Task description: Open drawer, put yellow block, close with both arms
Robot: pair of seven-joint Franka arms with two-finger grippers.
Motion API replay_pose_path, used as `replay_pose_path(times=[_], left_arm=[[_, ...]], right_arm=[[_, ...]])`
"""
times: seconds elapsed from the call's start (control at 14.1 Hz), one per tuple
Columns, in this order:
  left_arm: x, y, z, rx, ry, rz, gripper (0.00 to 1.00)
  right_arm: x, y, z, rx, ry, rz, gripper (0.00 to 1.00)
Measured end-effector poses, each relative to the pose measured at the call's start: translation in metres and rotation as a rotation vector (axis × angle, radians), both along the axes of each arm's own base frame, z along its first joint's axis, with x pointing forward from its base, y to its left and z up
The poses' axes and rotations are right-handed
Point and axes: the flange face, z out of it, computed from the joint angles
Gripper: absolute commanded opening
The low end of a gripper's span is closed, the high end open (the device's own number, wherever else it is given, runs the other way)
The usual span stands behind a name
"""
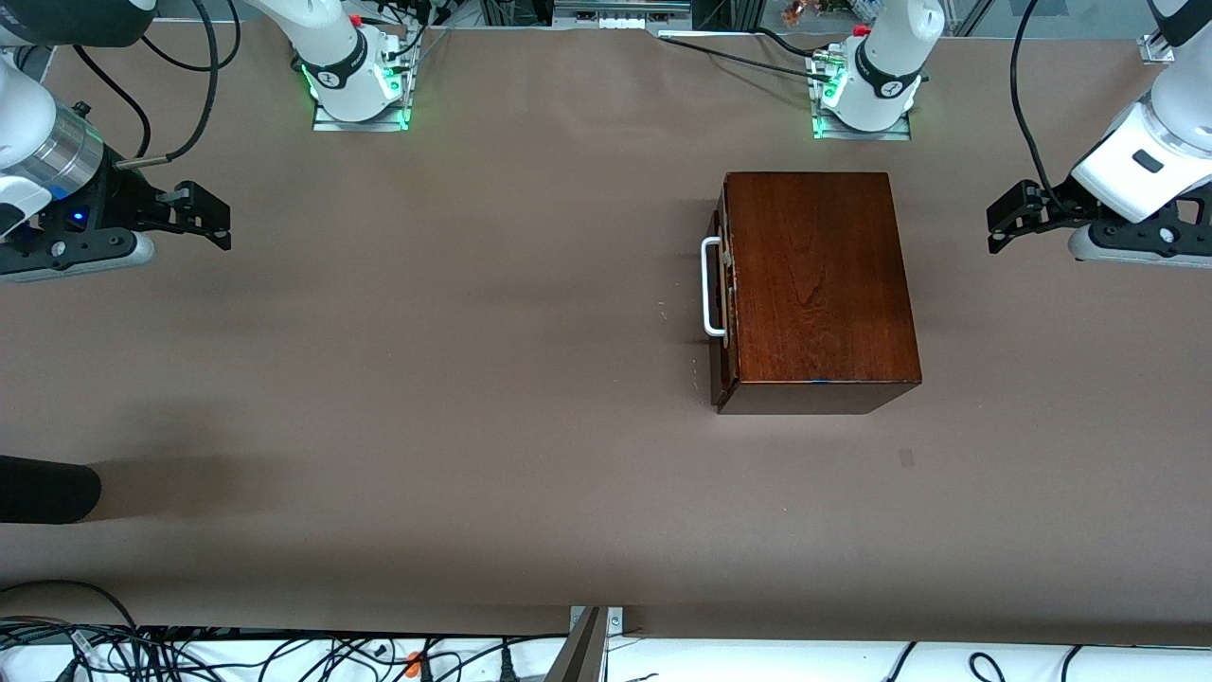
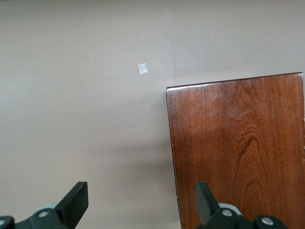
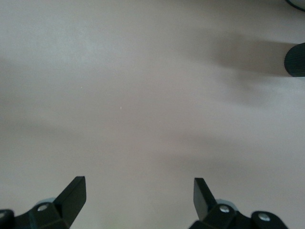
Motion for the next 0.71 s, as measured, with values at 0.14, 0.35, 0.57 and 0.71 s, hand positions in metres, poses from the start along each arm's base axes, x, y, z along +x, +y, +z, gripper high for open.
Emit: replay_pose_path(times=[0.14, 0.35, 0.57, 0.71], left_arm=[[-0.0020, 0.0022, -0.0030, 0.002, 0.021, 0.020, 1.00], [-0.0023, 0.0024, -0.0032, 0.002, 0.023, 0.022, 1.00], [-0.0022, 0.0014, -0.0026, 0.002, 0.022, 0.020, 1.00], [-0.0022, 0.0001, -0.0016, 0.002, 0.020, 0.018, 1.00]], right_arm=[[-0.0003, 0.0025, 0.0000, 0.000, 0.000, 0.004, 1.00], [-0.0003, 0.0031, 0.0000, 0.000, 0.000, 0.006, 1.00], [-0.0005, 0.0034, 0.0002, 0.000, 0.001, 0.007, 1.00], [-0.0008, 0.0034, 0.0002, 0.000, 0.003, 0.007, 1.00]])
